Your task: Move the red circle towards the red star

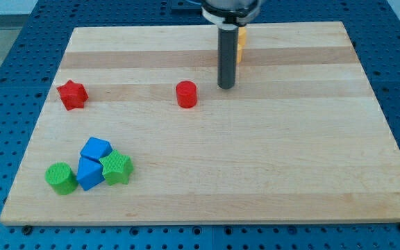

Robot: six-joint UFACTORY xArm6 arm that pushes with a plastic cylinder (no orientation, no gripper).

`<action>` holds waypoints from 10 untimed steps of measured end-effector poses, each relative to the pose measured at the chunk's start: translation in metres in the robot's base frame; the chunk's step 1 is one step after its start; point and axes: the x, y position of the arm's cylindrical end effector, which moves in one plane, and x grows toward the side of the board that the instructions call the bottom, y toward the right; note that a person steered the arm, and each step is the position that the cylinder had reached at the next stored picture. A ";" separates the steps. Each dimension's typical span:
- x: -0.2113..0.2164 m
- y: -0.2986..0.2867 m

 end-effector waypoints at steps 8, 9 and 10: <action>0.036 -0.120; 0.030 -0.120; 0.025 -0.120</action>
